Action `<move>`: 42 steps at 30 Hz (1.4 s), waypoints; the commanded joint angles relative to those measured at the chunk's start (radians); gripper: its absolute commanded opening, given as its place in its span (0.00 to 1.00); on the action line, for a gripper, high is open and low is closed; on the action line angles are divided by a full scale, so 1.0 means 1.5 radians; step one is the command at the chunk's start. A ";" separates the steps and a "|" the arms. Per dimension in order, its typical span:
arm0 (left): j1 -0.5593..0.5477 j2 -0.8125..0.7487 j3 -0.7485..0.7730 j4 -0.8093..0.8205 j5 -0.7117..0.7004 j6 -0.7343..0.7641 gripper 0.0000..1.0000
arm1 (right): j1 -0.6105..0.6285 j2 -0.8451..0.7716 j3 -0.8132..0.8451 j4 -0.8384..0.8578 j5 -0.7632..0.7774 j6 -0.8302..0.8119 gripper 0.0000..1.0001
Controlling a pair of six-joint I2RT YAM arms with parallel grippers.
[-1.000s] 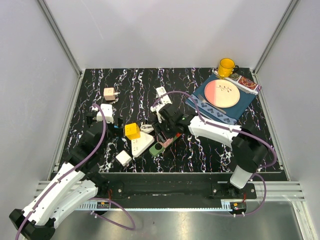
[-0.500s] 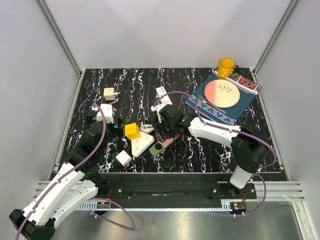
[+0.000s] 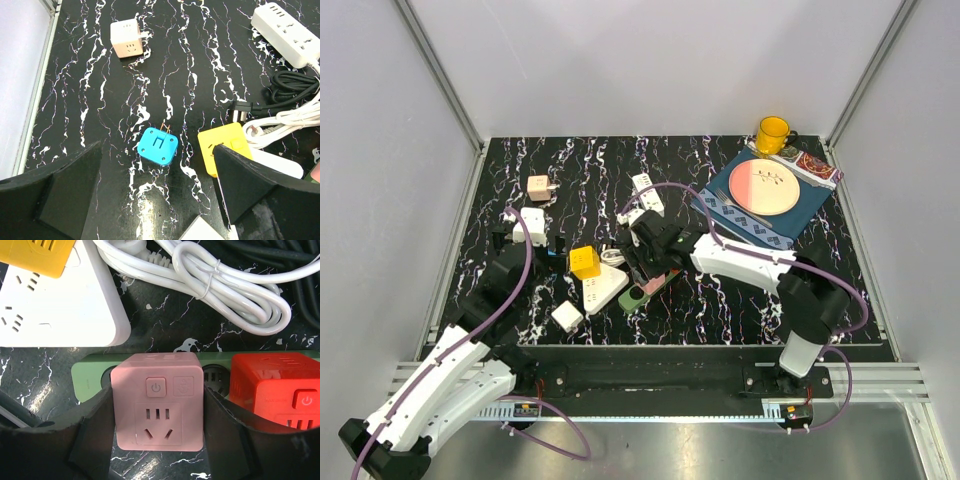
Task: Insert the plug
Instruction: Insert the plug into the socket.
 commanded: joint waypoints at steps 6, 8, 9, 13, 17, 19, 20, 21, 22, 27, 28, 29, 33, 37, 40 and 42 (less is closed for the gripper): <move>0.004 -0.006 -0.004 0.034 -0.015 0.007 0.99 | 0.016 0.058 0.130 -0.214 0.002 0.009 0.73; 0.005 -0.007 -0.004 0.035 -0.015 0.006 0.99 | 0.016 0.063 0.170 -0.236 0.009 0.009 0.78; 0.005 -0.009 -0.004 0.035 -0.015 0.006 0.99 | 0.015 0.065 0.180 -0.243 0.010 0.009 0.82; 0.005 -0.013 -0.005 0.035 -0.016 0.006 0.99 | 0.015 0.072 0.211 -0.268 0.003 0.009 0.85; 0.004 -0.017 -0.005 0.035 -0.015 0.005 0.99 | 0.015 0.082 0.220 -0.286 -0.007 0.009 0.86; 0.005 -0.018 -0.005 0.034 -0.015 0.005 0.99 | 0.016 0.091 0.222 -0.293 -0.012 0.009 0.86; 0.005 -0.020 -0.005 0.034 -0.014 0.005 0.99 | 0.015 0.093 0.221 -0.296 -0.014 0.009 0.85; 0.005 -0.019 -0.006 0.034 -0.014 0.005 0.99 | 0.015 0.100 0.221 -0.296 -0.015 0.008 0.85; 0.005 -0.021 -0.006 0.035 -0.014 0.005 0.99 | 0.014 0.103 0.224 -0.303 -0.018 0.007 0.85; 0.005 -0.021 -0.006 0.034 -0.013 0.005 0.99 | 0.015 0.123 0.228 -0.306 -0.022 -0.004 0.83; 0.005 -0.020 -0.006 0.035 -0.013 0.005 0.99 | 0.015 0.125 0.230 -0.307 -0.022 -0.005 0.82; 0.005 -0.020 -0.006 0.034 -0.013 0.006 0.99 | 0.015 0.128 0.230 -0.307 -0.021 -0.006 0.81; 0.004 -0.020 -0.006 0.034 -0.013 0.005 0.99 | 0.014 0.129 0.240 -0.307 -0.020 -0.008 0.81; 0.005 -0.021 -0.006 0.034 -0.012 0.006 0.99 | 0.015 0.127 0.263 -0.317 -0.016 -0.012 0.82; 0.005 -0.021 -0.006 0.034 -0.012 0.006 0.99 | 0.015 0.131 0.277 -0.322 -0.007 -0.015 0.82; 0.004 -0.022 -0.006 0.034 -0.011 0.006 0.99 | 0.015 0.139 0.286 -0.324 -0.007 -0.018 0.82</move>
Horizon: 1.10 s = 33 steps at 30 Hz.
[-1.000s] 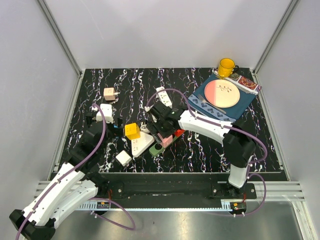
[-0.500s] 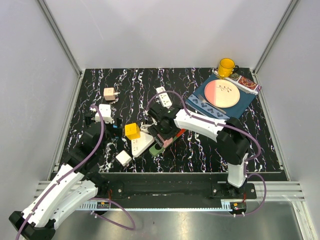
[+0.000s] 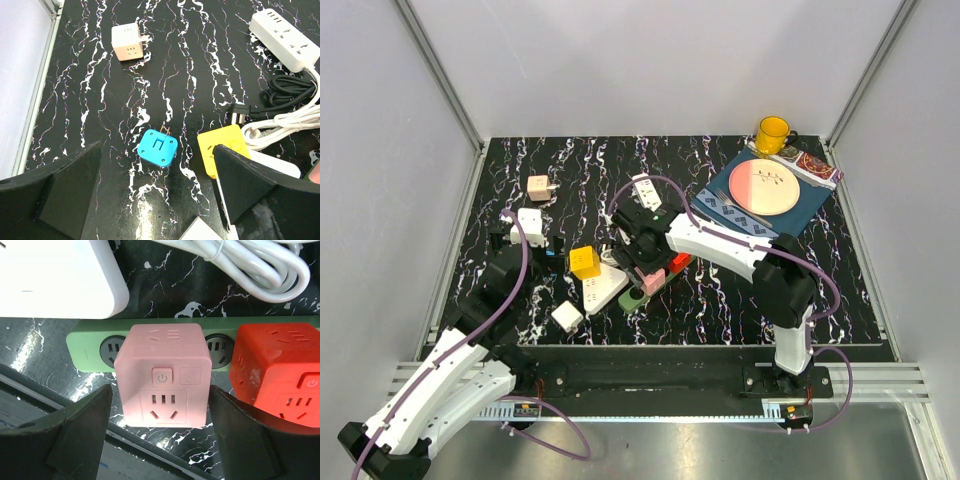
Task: Insert the plug
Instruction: Insert the plug into the socket.
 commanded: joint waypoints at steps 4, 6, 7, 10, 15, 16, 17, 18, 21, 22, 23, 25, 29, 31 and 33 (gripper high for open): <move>0.004 -0.011 -0.008 0.034 -0.012 0.006 0.99 | 0.007 0.018 0.041 -0.013 -0.008 -0.014 0.75; 0.004 -0.011 -0.008 0.035 -0.013 0.006 0.99 | 0.007 0.021 0.035 -0.014 -0.012 -0.014 0.70; 0.004 -0.011 -0.008 0.035 -0.012 0.006 0.99 | 0.007 0.023 0.032 -0.017 -0.012 -0.015 0.66; 0.004 -0.010 -0.008 0.034 -0.012 0.006 0.99 | 0.007 0.022 0.008 -0.024 -0.020 -0.020 0.55; 0.004 -0.009 -0.007 0.034 -0.012 0.006 0.99 | 0.010 0.018 -0.053 -0.029 -0.069 -0.033 0.18; 0.004 -0.009 -0.006 0.034 -0.012 0.006 0.99 | 0.013 0.016 -0.064 -0.029 -0.070 -0.033 0.12; 0.003 -0.010 -0.006 0.034 -0.012 0.006 0.99 | 0.015 0.015 -0.076 -0.029 -0.069 -0.034 0.05; 0.004 -0.009 -0.008 0.034 -0.012 0.006 0.99 | 0.016 0.014 -0.100 -0.027 -0.069 -0.033 0.00; 0.004 -0.007 -0.006 0.034 -0.012 0.006 0.99 | 0.019 0.008 -0.145 -0.016 -0.070 -0.024 0.00; 0.003 -0.007 -0.006 0.034 -0.012 0.006 0.99 | 0.021 0.007 -0.152 -0.013 -0.073 -0.022 0.00; 0.003 -0.008 -0.006 0.034 -0.013 0.006 0.99 | 0.022 0.007 -0.158 -0.010 -0.074 -0.020 0.00; 0.004 -0.007 -0.006 0.035 -0.013 0.006 0.99 | 0.023 0.014 -0.156 -0.004 -0.076 -0.021 0.00; 0.004 -0.008 -0.008 0.035 -0.016 0.006 0.99 | 0.023 0.058 -0.111 -0.005 -0.063 -0.033 0.00; 0.004 -0.009 -0.008 0.035 -0.017 0.006 0.99 | 0.023 0.077 -0.087 -0.005 -0.062 -0.036 0.00; 0.004 -0.011 -0.009 0.035 -0.019 0.006 0.99 | 0.023 0.093 -0.092 -0.003 -0.063 -0.036 0.00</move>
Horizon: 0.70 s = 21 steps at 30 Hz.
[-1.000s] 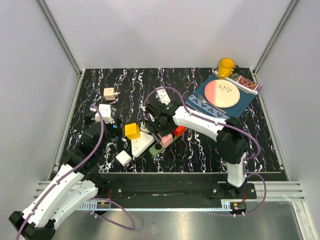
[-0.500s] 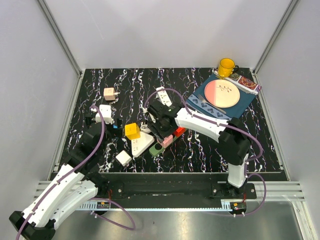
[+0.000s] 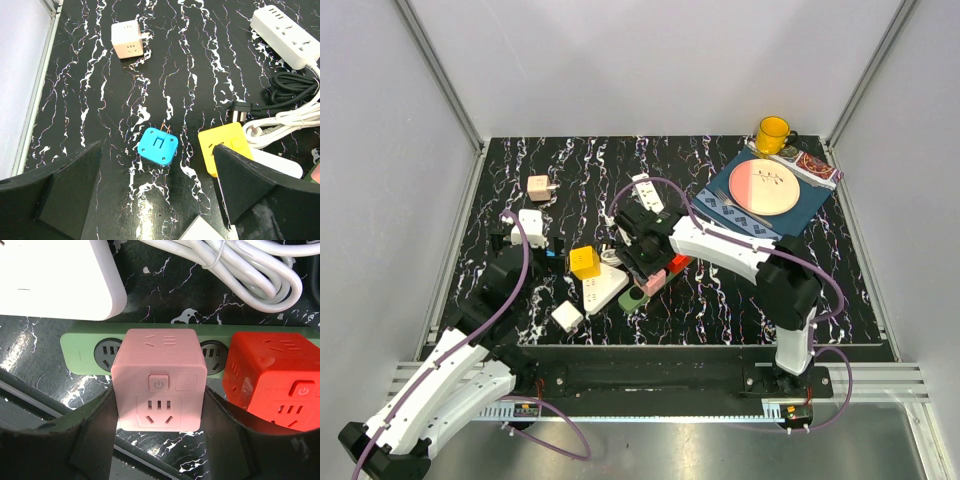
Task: Insert the plug
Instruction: Insert the plug into the socket.
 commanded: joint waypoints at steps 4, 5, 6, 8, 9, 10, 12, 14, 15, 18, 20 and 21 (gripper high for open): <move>0.004 -0.010 -0.001 0.036 -0.017 0.006 0.99 | 0.022 0.082 -0.131 -0.028 -0.082 0.020 0.00; 0.003 -0.010 -0.001 0.036 -0.016 0.006 0.99 | 0.023 0.061 -0.152 -0.020 -0.087 0.034 0.00; 0.004 -0.009 0.000 0.036 -0.014 0.006 0.99 | 0.023 0.051 -0.189 -0.007 -0.090 0.040 0.00; 0.004 -0.008 0.001 0.036 -0.014 0.006 0.99 | 0.027 0.031 -0.210 0.003 -0.102 0.062 0.00; 0.005 -0.007 0.001 0.036 -0.014 0.006 0.99 | 0.032 0.026 -0.217 0.016 -0.101 0.064 0.00; 0.005 -0.008 0.001 0.036 -0.014 0.006 0.99 | 0.035 0.026 -0.217 0.021 -0.099 0.065 0.00; 0.005 -0.008 0.000 0.036 -0.014 0.006 0.99 | 0.035 0.040 -0.205 0.020 -0.084 0.066 0.00; 0.005 -0.007 -0.001 0.036 -0.014 0.006 0.99 | 0.035 0.044 -0.195 0.021 -0.076 0.063 0.00; 0.005 -0.007 -0.001 0.036 -0.015 0.006 0.99 | 0.035 0.041 -0.180 0.022 -0.075 0.061 0.00; 0.005 -0.005 -0.001 0.035 -0.014 0.006 0.99 | 0.034 0.022 -0.150 0.029 -0.061 0.058 0.00; 0.005 -0.006 -0.001 0.037 -0.012 0.006 0.99 | 0.033 0.009 -0.132 0.031 -0.040 0.058 0.00; 0.005 -0.004 -0.001 0.037 -0.009 0.006 0.99 | 0.034 0.006 -0.121 0.038 -0.036 0.059 0.00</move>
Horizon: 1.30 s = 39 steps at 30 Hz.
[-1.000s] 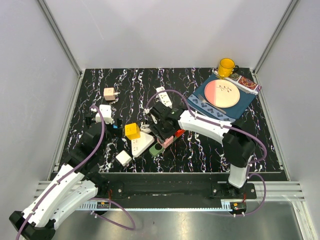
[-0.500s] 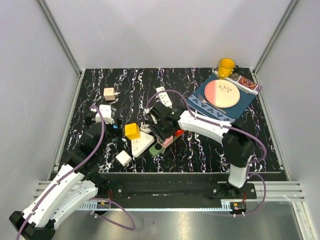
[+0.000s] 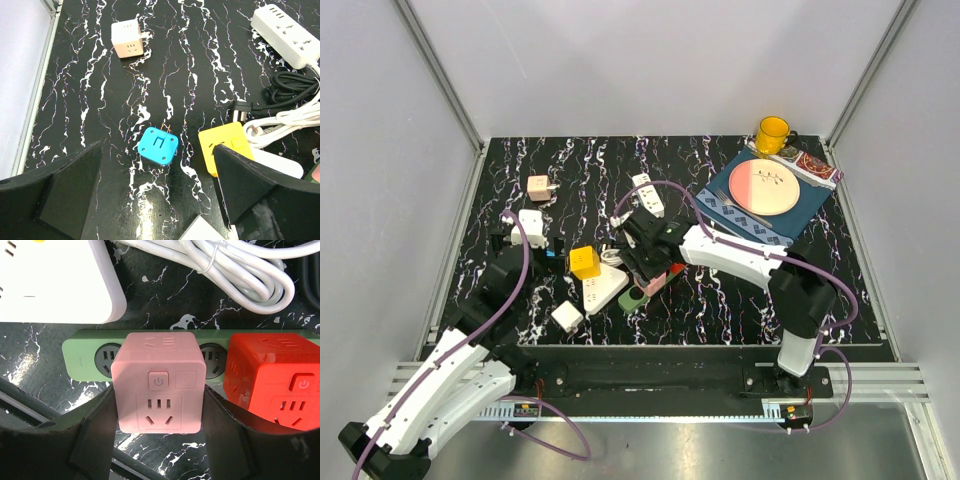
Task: Insert the plug
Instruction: Insert the plug into the socket, then press the plug into the socket.
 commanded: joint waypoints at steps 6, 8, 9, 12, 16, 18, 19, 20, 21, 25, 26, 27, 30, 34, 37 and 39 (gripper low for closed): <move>0.005 -0.001 0.001 0.039 0.016 0.006 0.99 | 0.030 0.028 0.007 -0.045 -0.044 0.046 0.32; 0.005 0.005 0.006 0.039 0.028 0.006 0.99 | 0.028 0.003 0.032 -0.045 -0.025 0.048 0.41; 0.005 0.008 0.009 0.035 0.044 0.005 0.99 | 0.026 -0.007 0.041 -0.045 -0.022 0.047 0.50; 0.005 0.018 0.026 0.017 0.080 -0.001 0.99 | 0.012 -0.052 0.074 -0.043 -0.006 0.055 0.64; 0.005 0.028 0.045 0.000 0.142 -0.004 0.99 | -0.012 -0.135 0.084 -0.035 0.018 0.069 0.82; 0.004 0.044 0.048 -0.002 0.196 -0.011 0.99 | -0.033 -0.172 0.064 -0.023 0.032 0.077 0.87; 0.004 0.053 0.051 -0.007 0.216 -0.024 0.99 | -0.045 -0.214 0.053 -0.018 0.036 0.087 0.91; 0.004 0.071 0.052 -0.009 0.237 -0.030 0.99 | -0.056 -0.237 0.024 -0.005 0.031 0.091 0.93; 0.004 0.080 0.053 -0.009 0.279 -0.037 0.99 | -0.082 -0.258 0.009 0.000 0.028 0.095 0.94; -0.006 0.144 0.056 -0.007 0.372 -0.091 0.99 | -0.136 -0.388 -0.072 0.023 0.087 0.116 0.96; -0.018 0.156 0.056 -0.005 0.385 -0.098 0.99 | -0.146 -0.406 -0.101 0.027 0.094 0.116 0.97; -0.028 0.168 0.056 -0.002 0.402 -0.107 0.99 | -0.160 -0.424 -0.115 0.029 0.101 0.118 0.97; -0.091 0.216 0.054 0.007 0.386 -0.111 0.99 | -0.173 -0.481 -0.165 0.042 0.124 0.126 0.97; -0.155 0.310 0.056 0.017 0.358 -0.120 0.99 | -0.179 -0.531 -0.215 0.064 0.127 0.134 0.98; -0.185 0.382 0.071 0.016 0.357 -0.134 0.99 | -0.180 -0.543 -0.233 0.069 0.128 0.132 0.97; -0.194 0.415 0.090 0.013 0.337 -0.149 0.98 | -0.179 -0.549 -0.241 0.071 0.131 0.128 0.97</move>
